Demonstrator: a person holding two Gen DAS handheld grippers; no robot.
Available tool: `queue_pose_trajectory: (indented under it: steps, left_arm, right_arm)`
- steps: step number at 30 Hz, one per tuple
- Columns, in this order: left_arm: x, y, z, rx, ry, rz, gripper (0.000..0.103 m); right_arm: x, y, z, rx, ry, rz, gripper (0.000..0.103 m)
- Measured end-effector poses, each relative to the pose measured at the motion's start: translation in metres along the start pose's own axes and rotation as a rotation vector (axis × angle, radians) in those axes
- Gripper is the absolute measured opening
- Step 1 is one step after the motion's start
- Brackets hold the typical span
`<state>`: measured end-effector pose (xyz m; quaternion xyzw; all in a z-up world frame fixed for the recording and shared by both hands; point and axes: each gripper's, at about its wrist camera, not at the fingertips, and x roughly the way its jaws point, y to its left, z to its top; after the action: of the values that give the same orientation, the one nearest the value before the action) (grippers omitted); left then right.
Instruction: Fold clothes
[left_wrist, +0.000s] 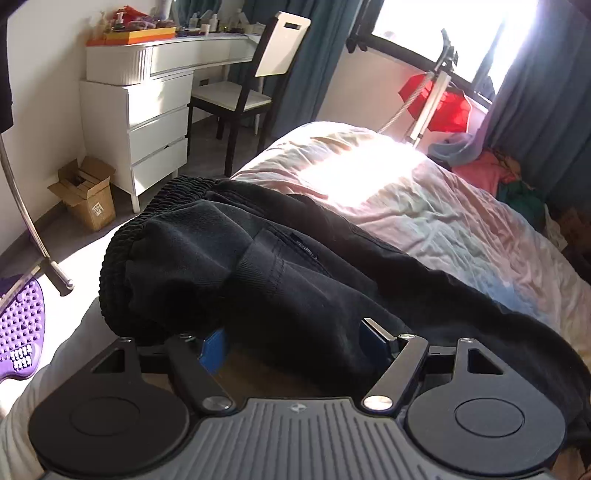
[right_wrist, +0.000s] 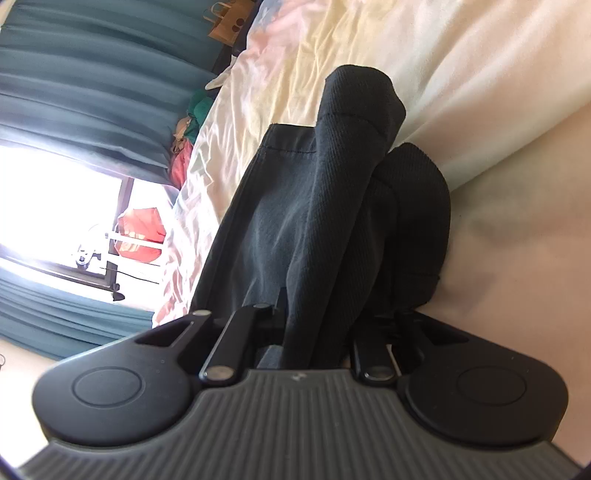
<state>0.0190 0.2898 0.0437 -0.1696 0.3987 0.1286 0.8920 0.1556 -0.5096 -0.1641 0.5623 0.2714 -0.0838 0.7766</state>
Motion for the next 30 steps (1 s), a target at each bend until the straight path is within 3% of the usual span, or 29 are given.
queue_pose_trajectory:
  steps: [4, 9, 15, 22, 25, 30]
  left_arm:
    - [-0.022, -0.016, -0.009, 0.019, -0.017, -0.059, 0.077]
    - [-0.034, -0.053, -0.014, 0.055, -0.100, -0.131, 0.081]
    - [0.019, -0.126, -0.029, 0.169, -0.119, -0.219, 0.082]
    - [0.096, -0.190, -0.053, 0.249, -0.069, -0.209, 0.082]
    - [0.125, -0.199, -0.073, 0.317, -0.065, -0.170, 0.082]
    - [0.145, -0.200, -0.093, 0.389, -0.070, -0.109, 0.082]
  right_arm:
    - [-0.005, 0.000, -0.002, -0.008, -0.003, 0.001, 0.017]
    - [-0.012, -0.002, -0.004, -0.001, -0.002, 0.008, 0.017]
    - [-0.029, 0.006, -0.010, -0.072, -0.023, 0.018, 0.017]
    - [-0.031, -0.001, -0.010, -0.030, -0.017, 0.014, 0.017]
    - [-0.030, -0.004, -0.010, -0.014, -0.016, 0.029, 0.019]
    - [-0.020, -0.024, -0.004, 0.142, 0.010, 0.102, 0.024]
